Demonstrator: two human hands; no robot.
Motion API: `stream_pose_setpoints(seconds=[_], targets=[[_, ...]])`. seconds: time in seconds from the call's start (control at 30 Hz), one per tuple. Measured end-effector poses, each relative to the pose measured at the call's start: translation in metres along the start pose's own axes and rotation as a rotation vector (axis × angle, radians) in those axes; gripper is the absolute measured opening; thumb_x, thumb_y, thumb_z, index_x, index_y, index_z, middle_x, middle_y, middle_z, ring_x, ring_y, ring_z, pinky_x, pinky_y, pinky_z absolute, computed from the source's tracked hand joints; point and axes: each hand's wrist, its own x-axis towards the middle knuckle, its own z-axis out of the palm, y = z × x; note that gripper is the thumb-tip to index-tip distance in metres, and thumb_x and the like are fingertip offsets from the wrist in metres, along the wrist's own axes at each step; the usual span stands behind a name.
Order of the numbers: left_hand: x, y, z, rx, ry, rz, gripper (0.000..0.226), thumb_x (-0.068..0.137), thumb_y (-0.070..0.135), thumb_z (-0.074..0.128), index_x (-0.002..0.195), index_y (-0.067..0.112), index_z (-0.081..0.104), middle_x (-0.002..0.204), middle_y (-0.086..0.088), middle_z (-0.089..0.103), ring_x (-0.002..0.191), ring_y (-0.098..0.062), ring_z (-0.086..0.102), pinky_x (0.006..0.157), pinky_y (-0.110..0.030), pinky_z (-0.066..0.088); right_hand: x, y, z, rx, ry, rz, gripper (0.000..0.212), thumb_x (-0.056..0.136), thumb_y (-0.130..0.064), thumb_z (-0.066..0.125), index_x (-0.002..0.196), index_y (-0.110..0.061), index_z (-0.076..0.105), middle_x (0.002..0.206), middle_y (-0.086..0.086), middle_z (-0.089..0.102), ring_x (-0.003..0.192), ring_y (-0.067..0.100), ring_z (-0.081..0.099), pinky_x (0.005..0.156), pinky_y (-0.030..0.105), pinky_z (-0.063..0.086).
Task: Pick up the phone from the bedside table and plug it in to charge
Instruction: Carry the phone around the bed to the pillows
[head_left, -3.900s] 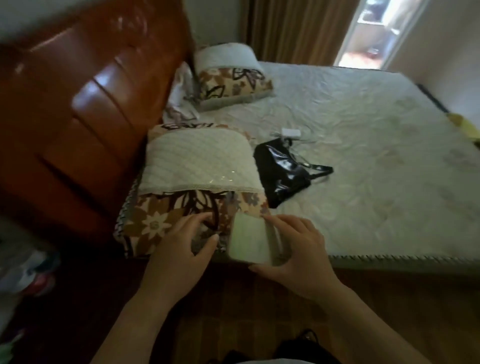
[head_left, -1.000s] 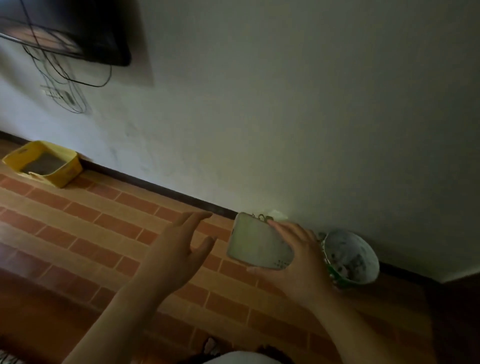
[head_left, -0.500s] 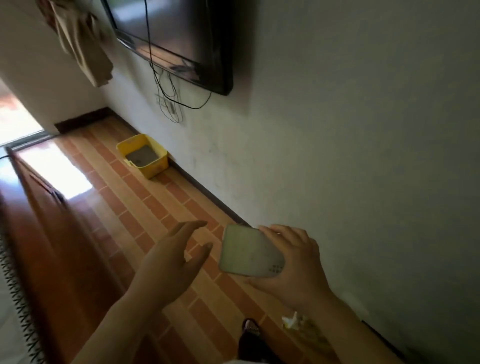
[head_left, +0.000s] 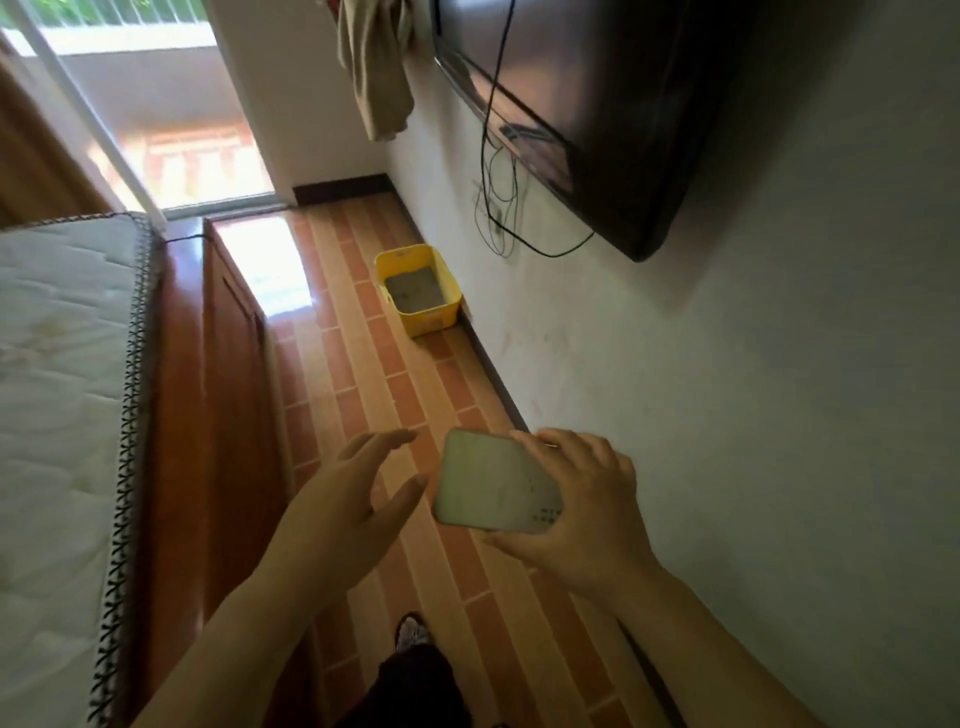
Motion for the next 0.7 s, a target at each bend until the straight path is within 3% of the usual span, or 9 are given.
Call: stream_pose_setpoints(seconds=[0.1,0.27,0.43,0.7], targets=[[0.03,-0.029,-0.016,-0.043,0.045,-0.058,0.05,0.081,0.052,0.047,0.128,0.037,0.042,0.133,0.009,0.047,0.098,-0.008,0.054,0.083,-0.031,0.044,0.056,-0.012,0.022,0.032,-0.044,-0.059,0.083,0.056,-0.079,0.056,0.126,-0.039,0.039,0.125,-0.012,0.052,0.112,0.012,0.043,0.091,0.04,0.034],[0.097,-0.093,-0.061,-0.081,0.173,-0.116,0.058,0.076,0.06,0.042,0.125,0.032,0.048,0.125,0.009,0.054,0.08,-0.021,0.064,0.08,-0.033,0.048,0.165,-0.044,0.068,0.067,-0.112,-0.166,0.084,0.056,-0.074,0.059,0.128,-0.036,0.041,0.126,-0.01,0.052,0.114,0.015,0.043,0.093,0.045,0.036],[0.18,-0.161,-0.122,-0.076,0.261,-0.13,0.042,0.084,0.051,0.051,0.123,0.034,0.049,0.122,0.007,0.057,0.103,-0.006,0.056,0.084,-0.03,0.048,0.282,-0.087,0.108,0.134,-0.151,-0.205,0.083,0.054,-0.073,0.063,0.126,-0.041,0.037,0.126,-0.014,0.05,0.112,0.009,0.04,0.092,0.045,0.039],[0.312,-0.235,-0.177,-0.075,0.278,-0.186,0.048,0.079,0.062,0.048,0.121,0.037,0.048,0.122,0.01,0.057,0.104,-0.005,0.056,0.086,-0.029,0.049,0.443,-0.113,0.155,0.185,-0.141,-0.211,0.085,0.053,-0.071,0.066,0.128,-0.04,0.04,0.125,-0.014,0.05,0.108,0.001,0.035,0.091,0.041,0.037]])
